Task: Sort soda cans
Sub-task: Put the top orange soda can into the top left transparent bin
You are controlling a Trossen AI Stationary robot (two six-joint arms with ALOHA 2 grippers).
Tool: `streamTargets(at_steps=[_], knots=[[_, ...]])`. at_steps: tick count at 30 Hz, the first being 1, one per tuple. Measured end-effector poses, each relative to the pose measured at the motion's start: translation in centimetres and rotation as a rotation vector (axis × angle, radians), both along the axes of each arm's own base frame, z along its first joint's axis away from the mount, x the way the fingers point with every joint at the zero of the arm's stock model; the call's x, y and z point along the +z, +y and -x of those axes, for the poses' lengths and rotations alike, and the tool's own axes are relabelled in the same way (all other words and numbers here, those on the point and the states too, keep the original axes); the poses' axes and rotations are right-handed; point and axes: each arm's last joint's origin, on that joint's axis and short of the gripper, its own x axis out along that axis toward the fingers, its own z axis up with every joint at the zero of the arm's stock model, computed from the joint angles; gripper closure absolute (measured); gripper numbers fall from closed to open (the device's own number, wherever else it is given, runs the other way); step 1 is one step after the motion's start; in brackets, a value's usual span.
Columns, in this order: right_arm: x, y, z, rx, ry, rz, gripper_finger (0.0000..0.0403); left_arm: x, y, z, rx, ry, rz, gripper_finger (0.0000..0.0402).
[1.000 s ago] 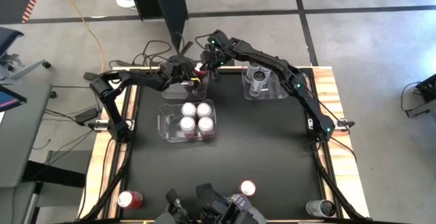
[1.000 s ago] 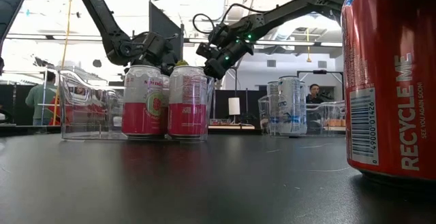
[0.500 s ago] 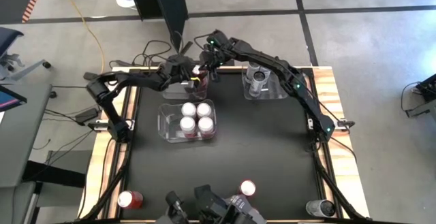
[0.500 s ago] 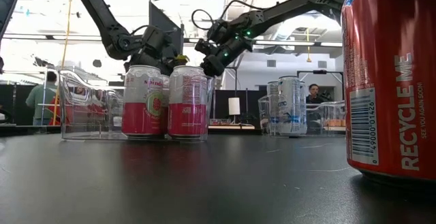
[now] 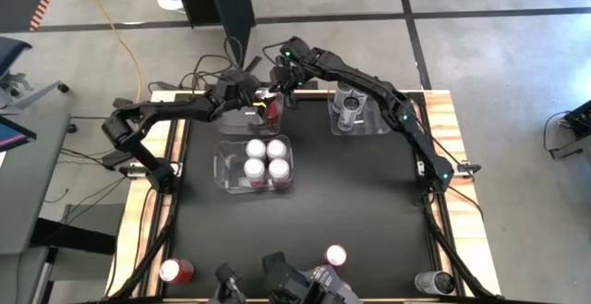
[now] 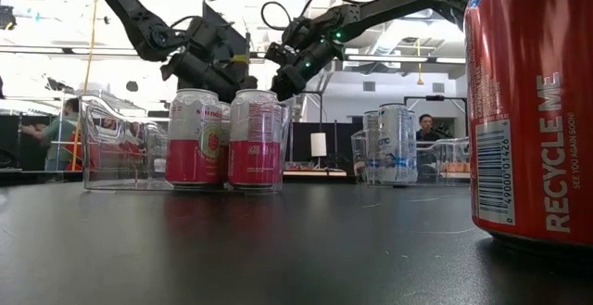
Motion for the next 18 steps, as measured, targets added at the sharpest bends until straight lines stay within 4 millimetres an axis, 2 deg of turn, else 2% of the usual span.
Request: streamTargets(at_steps=[4,7,13,18], knots=[[0.3,0.4,0.0,0.011,0.003,0.007,0.0403,1.1,-0.5,0.5,-0.003,0.002,-0.01,0.0065],[1.5,0.7,0.4,0.005,-0.003,0.036,0.0403,2.3,-1.0,1.1,-0.003,-0.006,-0.021,0.0065],[4.9,1.6,1.5,-0.001,-0.052,0.082,0.0403,5.2,-2.5,2.7,-0.009,-0.021,-0.06,0.0065],[8.4,3.2,3.6,0.005,-0.053,0.085,0.0403,7.2,-4.6,4.2,-0.035,0.003,-0.069,0.0066]])
